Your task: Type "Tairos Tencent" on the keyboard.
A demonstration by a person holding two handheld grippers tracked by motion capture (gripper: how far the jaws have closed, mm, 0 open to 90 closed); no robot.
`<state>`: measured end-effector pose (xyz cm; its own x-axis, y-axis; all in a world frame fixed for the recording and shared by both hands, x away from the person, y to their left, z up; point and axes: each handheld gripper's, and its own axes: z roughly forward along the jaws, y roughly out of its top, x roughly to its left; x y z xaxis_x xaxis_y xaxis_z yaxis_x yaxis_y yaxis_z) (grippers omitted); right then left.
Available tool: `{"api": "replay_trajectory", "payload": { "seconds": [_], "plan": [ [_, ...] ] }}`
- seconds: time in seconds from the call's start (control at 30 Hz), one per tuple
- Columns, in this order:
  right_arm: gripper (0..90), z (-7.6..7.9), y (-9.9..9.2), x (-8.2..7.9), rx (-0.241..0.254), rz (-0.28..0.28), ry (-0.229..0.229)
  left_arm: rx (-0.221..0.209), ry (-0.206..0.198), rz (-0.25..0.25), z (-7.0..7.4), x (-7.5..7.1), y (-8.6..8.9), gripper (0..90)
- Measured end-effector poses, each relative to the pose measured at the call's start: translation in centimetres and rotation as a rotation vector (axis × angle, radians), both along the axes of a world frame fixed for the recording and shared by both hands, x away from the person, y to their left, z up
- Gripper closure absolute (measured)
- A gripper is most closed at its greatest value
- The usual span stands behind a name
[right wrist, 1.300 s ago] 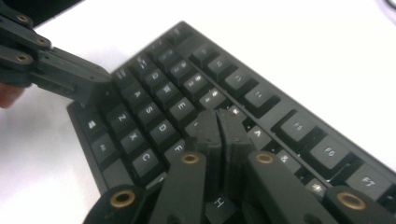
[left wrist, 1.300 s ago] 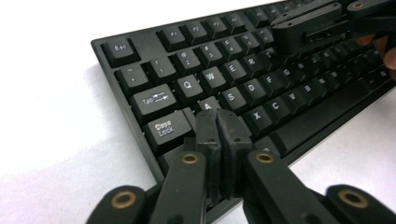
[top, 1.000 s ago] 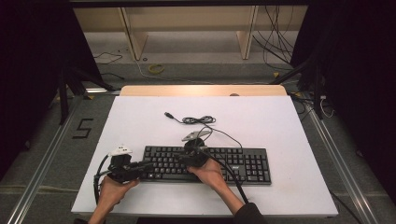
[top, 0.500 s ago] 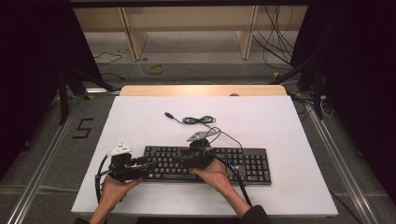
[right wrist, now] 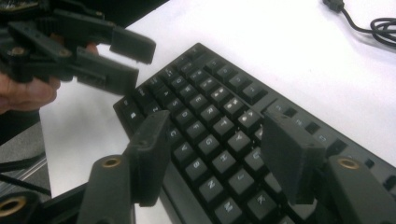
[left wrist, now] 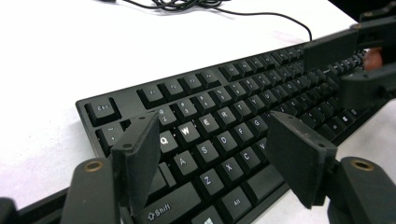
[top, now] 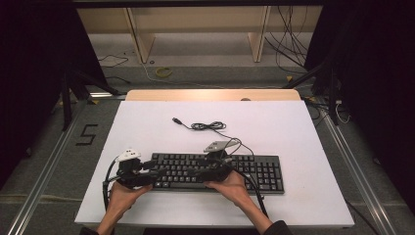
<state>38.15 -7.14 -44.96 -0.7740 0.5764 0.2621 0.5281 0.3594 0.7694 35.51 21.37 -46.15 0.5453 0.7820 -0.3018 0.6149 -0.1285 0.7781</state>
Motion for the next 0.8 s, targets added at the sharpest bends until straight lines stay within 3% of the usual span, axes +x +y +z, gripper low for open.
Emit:
{"api": "replay_trajectory", "payload": {
  "seconds": [0.23, 0.4, 0.8],
  "plan": [
    [37.8, 0.0, -0.8, -0.8, 0.002, 0.0, -0.016, 0.01, 0.004, 0.0, 0.0, 0.7, -0.4, 33.9],
    [36.5, -0.1, -1.4, -1.2, 0.001, -0.004, -0.017, 0.02, 0.008, 0.002, 0.1, 1.3, -0.8, 38.4],
    [35.6, -0.1, -1.8, -1.7, -0.001, 0.004, -0.022, 0.089, 0.029, -0.055, -0.6, 2.3, -2.2, 72.5]
  ]
}}
